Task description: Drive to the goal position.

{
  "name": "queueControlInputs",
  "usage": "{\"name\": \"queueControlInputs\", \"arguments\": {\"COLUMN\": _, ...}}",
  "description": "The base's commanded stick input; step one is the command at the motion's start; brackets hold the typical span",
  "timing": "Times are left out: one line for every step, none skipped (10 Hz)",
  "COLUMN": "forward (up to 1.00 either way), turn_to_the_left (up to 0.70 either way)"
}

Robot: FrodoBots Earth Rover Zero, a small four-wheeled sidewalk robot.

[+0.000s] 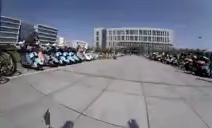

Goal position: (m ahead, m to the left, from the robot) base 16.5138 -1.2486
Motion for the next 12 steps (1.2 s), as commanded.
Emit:
{"name": "queueControlInputs", "arguments": {"forward": 0.00, "turn_to_the_left": -1.00}}
{"name": "queueControlInputs", "arguments": {"forward": 0.00, "turn_to_the_left": -1.00}}
{"name": "queueControlInputs", "arguments": {"forward": 0.00, "turn_to_the_left": -0.94}}
{"name": "queueControlInputs", "arguments": {"forward": 0.00, "turn_to_the_left": -0.53}}
{"name": "queueControlInputs", "arguments": {"forward": 0.00, "turn_to_the_left": 0.00}}
{"name": "queueControlInputs", "arguments": {"forward": 0.00, "turn_to_the_left": 0.00}}
{"name": "queueControlInputs", "arguments": {"forward": 0.00, "turn_to_the_left": 0.00}}
{"name": "queueControlInputs", "arguments": {"forward": 0.00, "turn_to_the_left": 0.00}}
{"name": "queueControlInputs", "arguments": {"forward": 0.00, "turn_to_the_left": 0.00}}
{"name": "queueControlInputs", "arguments": {"forward": 0.00, "turn_to_the_left": 0.00}}
{"name": "queueControlInputs", "arguments": {"forward": 0.00, "turn_to_the_left": 0.00}}
{"name": "queueControlInputs", "arguments": {"forward": 0.00, "turn_to_the_left": 0.00}}
